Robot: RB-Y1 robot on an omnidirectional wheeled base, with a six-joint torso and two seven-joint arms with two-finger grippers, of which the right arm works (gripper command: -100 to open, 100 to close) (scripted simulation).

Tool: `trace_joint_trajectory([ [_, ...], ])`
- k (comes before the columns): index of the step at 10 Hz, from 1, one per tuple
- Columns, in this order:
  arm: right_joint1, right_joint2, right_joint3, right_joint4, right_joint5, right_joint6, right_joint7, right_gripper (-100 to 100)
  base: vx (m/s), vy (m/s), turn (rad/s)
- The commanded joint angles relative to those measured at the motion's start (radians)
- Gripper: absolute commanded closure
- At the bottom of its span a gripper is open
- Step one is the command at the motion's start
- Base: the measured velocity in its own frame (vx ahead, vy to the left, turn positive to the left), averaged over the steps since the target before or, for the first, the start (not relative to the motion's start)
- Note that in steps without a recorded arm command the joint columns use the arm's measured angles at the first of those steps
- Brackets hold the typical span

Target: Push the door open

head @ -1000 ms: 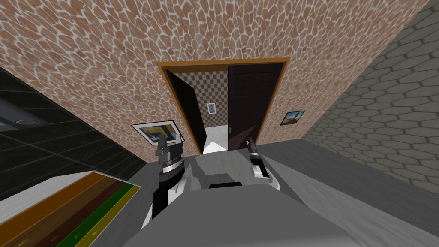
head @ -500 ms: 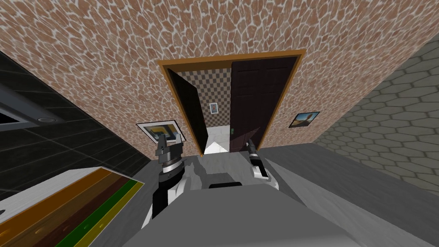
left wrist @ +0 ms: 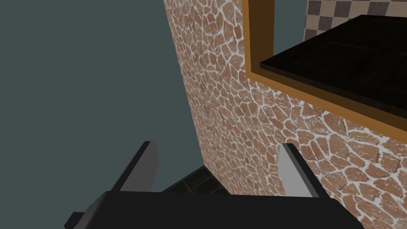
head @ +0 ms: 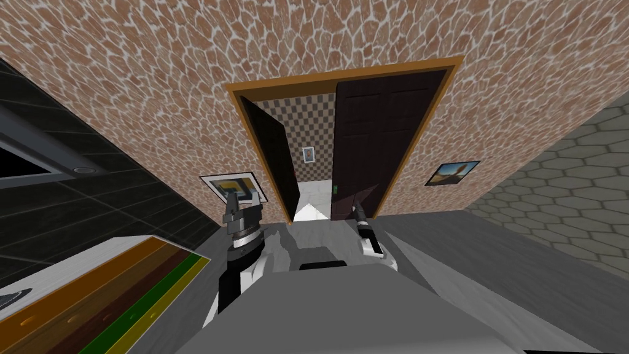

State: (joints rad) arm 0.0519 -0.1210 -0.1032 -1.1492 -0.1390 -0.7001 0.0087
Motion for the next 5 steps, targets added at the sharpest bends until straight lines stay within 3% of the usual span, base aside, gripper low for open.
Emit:
trace_joint_trajectory([
  [1,-0.018,-0.003,-0.003,0.047,-0.001,-0.012,-0.002,-100,0.072,-0.021,0.094],
  [5,-0.056,-0.007,-0.009,0.152,-0.003,-0.031,-0.007,-100,0.095,-0.031,0.097],
])
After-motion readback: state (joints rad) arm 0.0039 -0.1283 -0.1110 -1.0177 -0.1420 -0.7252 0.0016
